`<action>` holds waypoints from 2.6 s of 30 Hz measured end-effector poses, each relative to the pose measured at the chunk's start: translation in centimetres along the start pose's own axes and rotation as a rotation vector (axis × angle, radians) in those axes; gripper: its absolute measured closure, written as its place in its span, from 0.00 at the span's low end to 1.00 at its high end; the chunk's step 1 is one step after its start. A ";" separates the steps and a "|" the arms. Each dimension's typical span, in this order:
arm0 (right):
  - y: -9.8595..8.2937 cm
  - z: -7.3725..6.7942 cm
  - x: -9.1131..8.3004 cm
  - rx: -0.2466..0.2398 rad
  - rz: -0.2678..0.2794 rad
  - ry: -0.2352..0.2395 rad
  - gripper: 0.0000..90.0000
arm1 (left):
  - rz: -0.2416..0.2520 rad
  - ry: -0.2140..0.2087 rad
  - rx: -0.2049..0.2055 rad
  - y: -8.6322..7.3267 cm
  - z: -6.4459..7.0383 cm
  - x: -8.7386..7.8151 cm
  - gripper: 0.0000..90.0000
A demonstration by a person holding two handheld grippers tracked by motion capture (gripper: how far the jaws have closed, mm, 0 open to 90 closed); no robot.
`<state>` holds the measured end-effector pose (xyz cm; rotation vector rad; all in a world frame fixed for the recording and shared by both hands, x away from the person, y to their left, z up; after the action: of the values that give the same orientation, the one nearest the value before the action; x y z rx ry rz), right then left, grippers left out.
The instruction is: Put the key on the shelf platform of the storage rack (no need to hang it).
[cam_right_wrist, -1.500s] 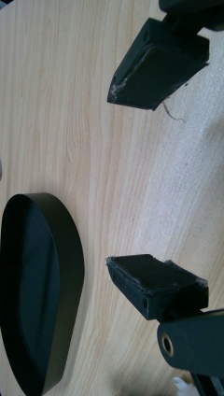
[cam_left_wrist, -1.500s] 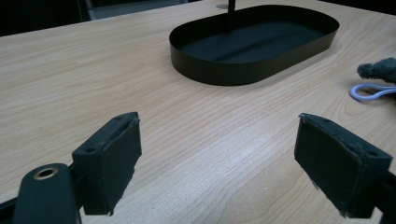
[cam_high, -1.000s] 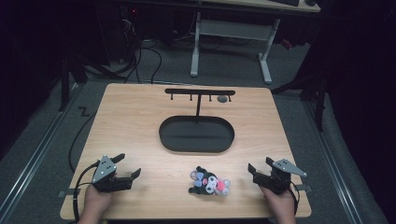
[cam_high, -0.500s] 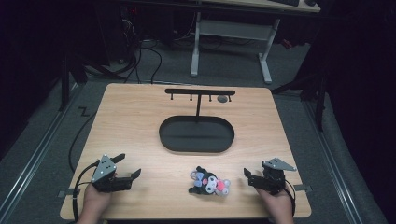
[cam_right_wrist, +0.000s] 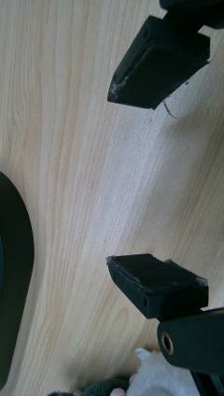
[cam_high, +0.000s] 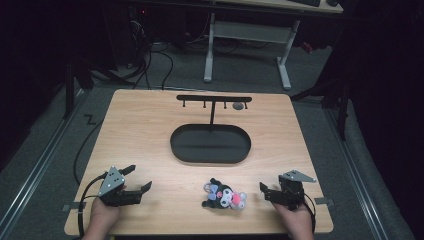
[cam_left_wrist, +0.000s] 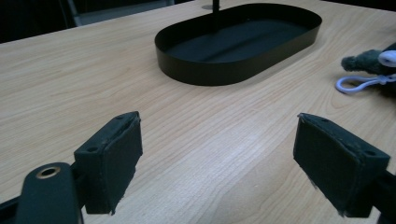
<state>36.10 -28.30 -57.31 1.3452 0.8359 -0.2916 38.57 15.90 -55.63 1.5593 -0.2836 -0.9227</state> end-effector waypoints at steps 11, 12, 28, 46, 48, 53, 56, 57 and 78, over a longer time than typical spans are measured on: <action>-0.2 0.1 -0.5 -0.063 -0.127 -0.003 0.21 | 0.004 -0.023 0.017 0.1 0.5 0.1 0.18; -0.2 0.1 -0.6 -0.080 -0.146 -0.009 0.21 | 0.004 -0.025 0.017 0.1 0.6 0.1 0.18; 0.4 -0.4 -1.8 -0.205 -0.341 0.048 0.21 | 0.029 -0.018 0.041 0.4 0.5 0.0 0.17; -0.3 -1.4 -3.3 -0.345 -0.539 0.132 0.22 | 0.017 -0.018 0.073 0.1 0.8 0.3 0.17; -0.2 -1.8 -3.5 -0.368 -0.554 0.145 0.20 | 0.015 -0.022 0.066 0.1 0.8 0.2 0.17; 0.3 -3.3 -3.9 -0.420 -0.557 0.172 0.13 | 0.015 -0.022 0.074 0.1 0.9 0.1 0.17; 0.6 -4.0 -4.0 -0.445 -0.563 0.186 0.11 | 0.016 -0.018 0.069 0.1 0.8 0.1 0.17; 0.8 -4.8 -4.0 -0.470 -0.569 0.205 0.09 | 0.015 -0.017 0.069 0.2 0.7 0.1 0.17; 1.1 -11.2 -0.4 -0.636 -0.603 0.329 0.06 | 0.005 -0.036 0.060 0.1 0.7 -0.1 0.17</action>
<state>32.51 -17.74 -56.18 0.5270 1.4646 -0.2391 38.11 15.42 -55.44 1.5970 -0.3435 -0.9466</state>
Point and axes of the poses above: each handheld gripper's, and its own axes: x roughly forward along the jaws, y roughly out of its top, z roughly to its right, the point moved 9 cm from there along x, roughly forward along the jaws, and after that the axes turned 5 degrees about -x, right-handed, at the moved point
